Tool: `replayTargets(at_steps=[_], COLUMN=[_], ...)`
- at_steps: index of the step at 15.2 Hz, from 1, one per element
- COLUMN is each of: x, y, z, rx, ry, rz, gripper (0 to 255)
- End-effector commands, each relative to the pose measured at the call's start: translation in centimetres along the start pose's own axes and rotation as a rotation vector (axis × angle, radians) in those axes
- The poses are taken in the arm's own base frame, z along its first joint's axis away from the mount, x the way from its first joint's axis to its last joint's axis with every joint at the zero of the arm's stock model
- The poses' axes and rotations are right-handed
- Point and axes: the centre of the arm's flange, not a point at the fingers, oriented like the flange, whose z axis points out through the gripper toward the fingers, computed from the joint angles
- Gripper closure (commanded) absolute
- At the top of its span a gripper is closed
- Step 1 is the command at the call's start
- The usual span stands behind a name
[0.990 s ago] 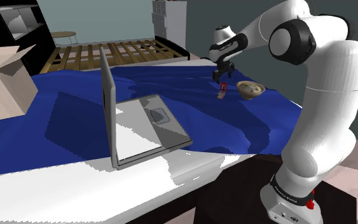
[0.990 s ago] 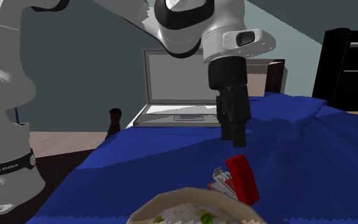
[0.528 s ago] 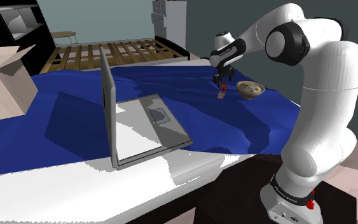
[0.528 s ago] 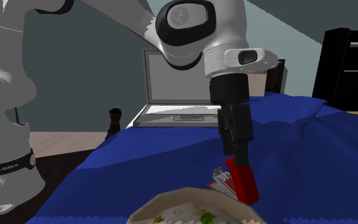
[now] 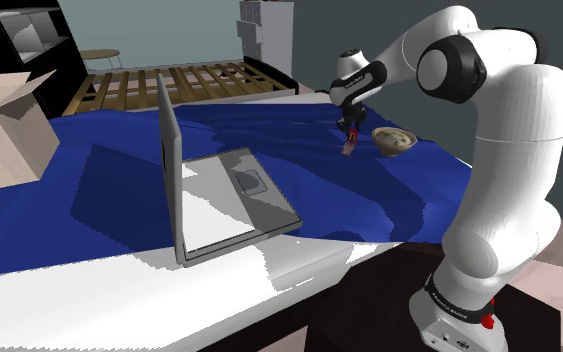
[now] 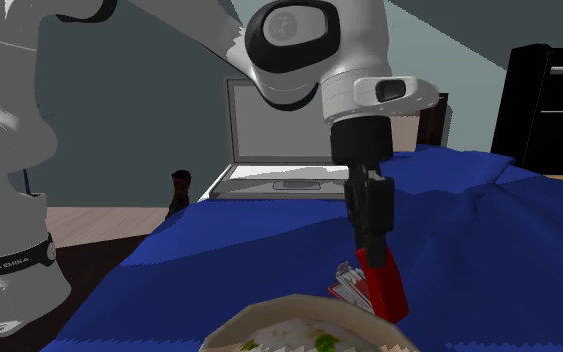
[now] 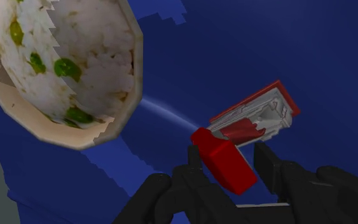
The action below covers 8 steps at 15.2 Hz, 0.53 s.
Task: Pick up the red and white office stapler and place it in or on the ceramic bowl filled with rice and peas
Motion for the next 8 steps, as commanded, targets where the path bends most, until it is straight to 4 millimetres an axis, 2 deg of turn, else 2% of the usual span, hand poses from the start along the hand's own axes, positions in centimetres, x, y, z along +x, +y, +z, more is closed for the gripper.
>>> replayTargets(at_steps=[1, 8], x=[-0.03, -0.03], y=[-0.08, -0.08], z=[0.12, 0.13], rx=[0.001, 0.001], ry=[-0.003, -0.002], rz=[-0.001, -0.001], gripper=[255, 255])
